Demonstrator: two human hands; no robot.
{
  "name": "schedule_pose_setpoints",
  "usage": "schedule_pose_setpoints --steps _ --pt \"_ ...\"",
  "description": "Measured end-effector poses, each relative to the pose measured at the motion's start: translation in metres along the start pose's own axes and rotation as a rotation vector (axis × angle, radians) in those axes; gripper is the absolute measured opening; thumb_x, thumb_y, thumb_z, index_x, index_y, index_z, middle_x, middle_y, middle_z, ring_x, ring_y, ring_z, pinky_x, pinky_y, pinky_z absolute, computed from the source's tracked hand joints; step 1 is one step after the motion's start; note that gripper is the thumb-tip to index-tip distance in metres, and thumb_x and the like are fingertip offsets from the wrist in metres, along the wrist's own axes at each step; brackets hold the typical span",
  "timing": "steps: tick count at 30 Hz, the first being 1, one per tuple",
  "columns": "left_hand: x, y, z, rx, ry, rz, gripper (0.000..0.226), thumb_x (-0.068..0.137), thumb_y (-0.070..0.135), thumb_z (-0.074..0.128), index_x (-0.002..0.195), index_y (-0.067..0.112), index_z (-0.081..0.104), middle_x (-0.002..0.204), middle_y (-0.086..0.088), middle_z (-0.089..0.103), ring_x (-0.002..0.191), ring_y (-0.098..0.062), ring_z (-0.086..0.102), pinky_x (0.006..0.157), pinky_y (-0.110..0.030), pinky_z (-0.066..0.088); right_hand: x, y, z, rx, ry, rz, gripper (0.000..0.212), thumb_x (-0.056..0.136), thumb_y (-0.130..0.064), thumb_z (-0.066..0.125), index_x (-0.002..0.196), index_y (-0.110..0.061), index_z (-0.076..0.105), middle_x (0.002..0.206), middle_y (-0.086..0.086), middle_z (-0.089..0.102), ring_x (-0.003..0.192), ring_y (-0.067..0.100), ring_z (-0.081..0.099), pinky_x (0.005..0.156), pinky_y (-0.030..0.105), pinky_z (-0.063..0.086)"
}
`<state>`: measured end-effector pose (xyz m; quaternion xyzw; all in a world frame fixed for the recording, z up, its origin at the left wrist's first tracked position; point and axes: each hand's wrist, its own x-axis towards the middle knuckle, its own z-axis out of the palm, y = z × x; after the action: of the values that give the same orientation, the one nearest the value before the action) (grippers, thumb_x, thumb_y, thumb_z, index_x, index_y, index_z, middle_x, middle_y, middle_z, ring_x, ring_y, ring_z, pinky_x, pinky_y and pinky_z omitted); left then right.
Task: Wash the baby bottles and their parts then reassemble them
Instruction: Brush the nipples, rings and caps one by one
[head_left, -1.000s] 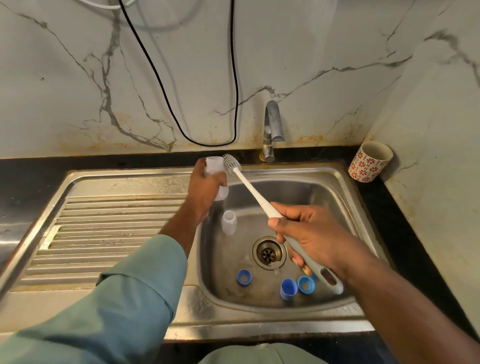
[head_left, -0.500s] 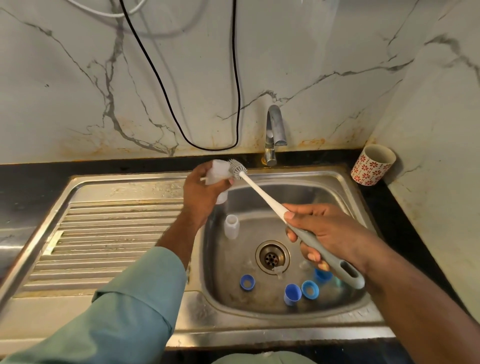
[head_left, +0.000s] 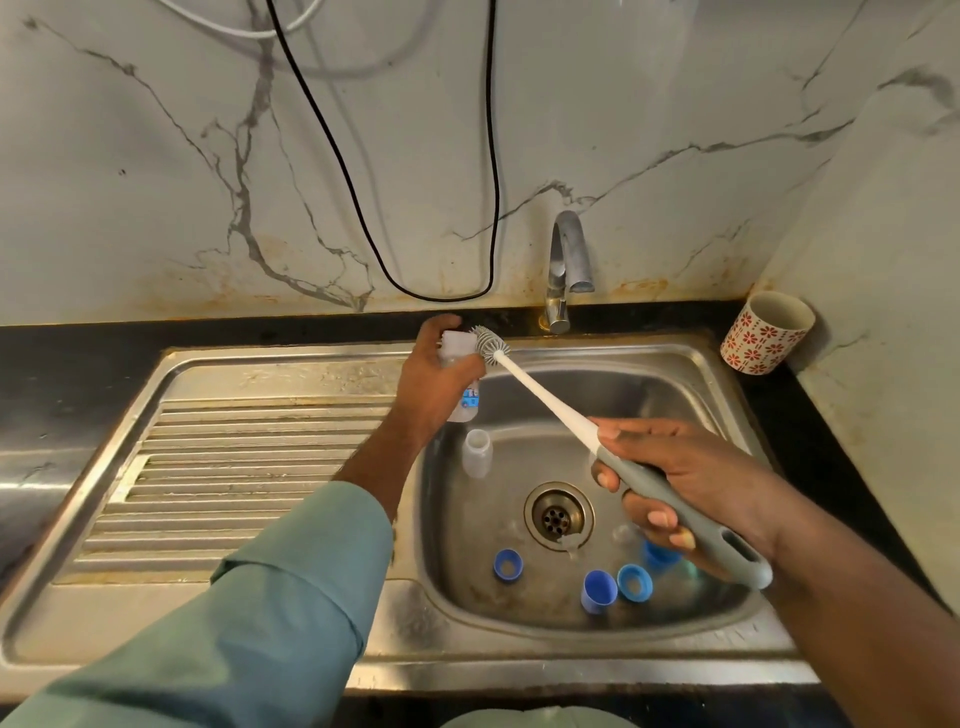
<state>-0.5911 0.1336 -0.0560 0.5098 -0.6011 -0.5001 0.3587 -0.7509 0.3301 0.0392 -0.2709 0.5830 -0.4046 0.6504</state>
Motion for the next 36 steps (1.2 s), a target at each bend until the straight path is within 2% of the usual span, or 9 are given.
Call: schedule_pose_setpoints --steps 3,7,14,19,22,26,28,31,36 --pt "-0.002 -0.002 -0.002 -0.028 -0.045 -0.020 0.057 0.088 0.019 0.071 0.136 0.031 0.041 0.112 -0.002 0.056 0.094 -0.019 0.062 0.076 -0.032 0.057 -0.008 0.002 -0.007 -0.038 -0.030 0.016 0.031 0.092 -0.027 0.053 0.081 0.000 0.061 0.049 0.007 0.050 0.031 0.011 0.040 0.031 0.019 0.036" --pt "-0.006 -0.002 0.000 -0.105 -0.163 -0.025 0.053 0.090 0.009 0.067 0.133 0.030 0.044 0.110 0.000 0.057 0.090 -0.021 0.064 0.065 -0.027 0.058 -0.007 0.005 -0.012 0.047 -0.044 0.025 0.031 0.081 -0.032 0.058 0.083 0.000 0.056 0.053 0.008 0.049 0.031 0.009 0.039 0.031 0.017 0.033" --pt "-0.005 0.004 0.003 -0.147 -0.154 -0.114 0.047 0.093 0.020 0.065 0.130 0.020 0.036 0.110 -0.004 0.056 0.093 -0.025 0.066 0.076 -0.039 0.062 -0.005 -0.002 -0.015 0.097 -0.033 0.022 0.026 0.097 -0.023 0.047 0.086 -0.001 0.056 0.053 0.005 0.052 0.031 0.007 0.038 0.030 0.016 0.032" --pt "-0.006 -0.006 0.000 -0.289 0.059 -0.077 0.044 0.085 0.024 0.076 0.121 0.013 0.052 0.109 -0.006 0.066 0.095 -0.024 0.069 0.067 -0.029 0.059 -0.003 0.002 -0.012 0.084 -0.033 0.041 0.024 0.098 -0.022 0.047 0.089 -0.003 0.058 0.054 0.005 0.054 0.031 0.009 0.039 0.029 0.018 0.033" --pt "-0.013 -0.012 0.007 -0.406 0.084 -0.087 0.036 0.085 0.022 0.076 0.118 0.013 0.064 0.109 -0.007 0.071 0.096 -0.023 0.070 0.071 -0.032 0.058 0.005 0.002 -0.009 0.084 -0.013 0.021 0.022 0.099 -0.023 0.047 0.093 -0.004 0.059 0.057 0.005 0.055 0.033 0.008 0.038 0.031 0.017 0.033" --pt "-0.015 -0.003 0.012 -0.530 0.142 -0.246 0.011 0.096 0.031 0.061 0.103 0.024 0.066 0.098 -0.005 0.070 0.091 -0.023 0.066 0.077 -0.045 0.060 0.005 0.000 -0.004 0.088 -0.023 0.020 0.021 0.099 -0.022 0.048 0.093 -0.005 0.060 0.058 0.006 0.054 0.032 0.009 0.038 0.030 0.018 0.033" --pt "-0.013 0.003 0.012 -0.484 0.160 -0.258 0.012 0.100 0.034 0.054 0.098 0.025 0.062 0.094 -0.006 0.064 0.088 -0.023 0.063 0.070 -0.043 0.060 0.003 -0.002 -0.003 0.094 -0.024 0.027 0.024 0.100 -0.020 0.045 0.087 -0.006 0.059 0.051 0.004 0.052 0.030 0.008 0.038 0.030 0.017 0.032" --pt "-0.009 0.006 0.014 -0.414 0.168 -0.180 0.013 0.100 0.032 0.053 0.107 0.022 0.057 0.098 -0.005 0.060 0.087 -0.021 0.061 0.057 -0.035 0.059 -0.001 -0.007 -0.001 0.097 -0.008 0.023 0.024 0.101 -0.021 0.043 0.086 -0.008 0.057 0.047 0.002 0.051 0.030 0.008 0.037 0.030 0.017 0.032" --pt "-0.002 0.004 0.012 -0.306 0.186 -0.039 0.021 0.096 0.027 0.062 0.111 0.013 0.057 0.095 -0.001 0.062 0.086 -0.019 0.063 0.061 -0.033 0.056 -0.006 -0.009 -0.003 0.103 0.009 0.034 0.024 0.101 -0.020 0.043 0.086 -0.007 0.056 0.044 0.002 0.051 0.028 0.008 0.037 0.029 0.017 0.031"
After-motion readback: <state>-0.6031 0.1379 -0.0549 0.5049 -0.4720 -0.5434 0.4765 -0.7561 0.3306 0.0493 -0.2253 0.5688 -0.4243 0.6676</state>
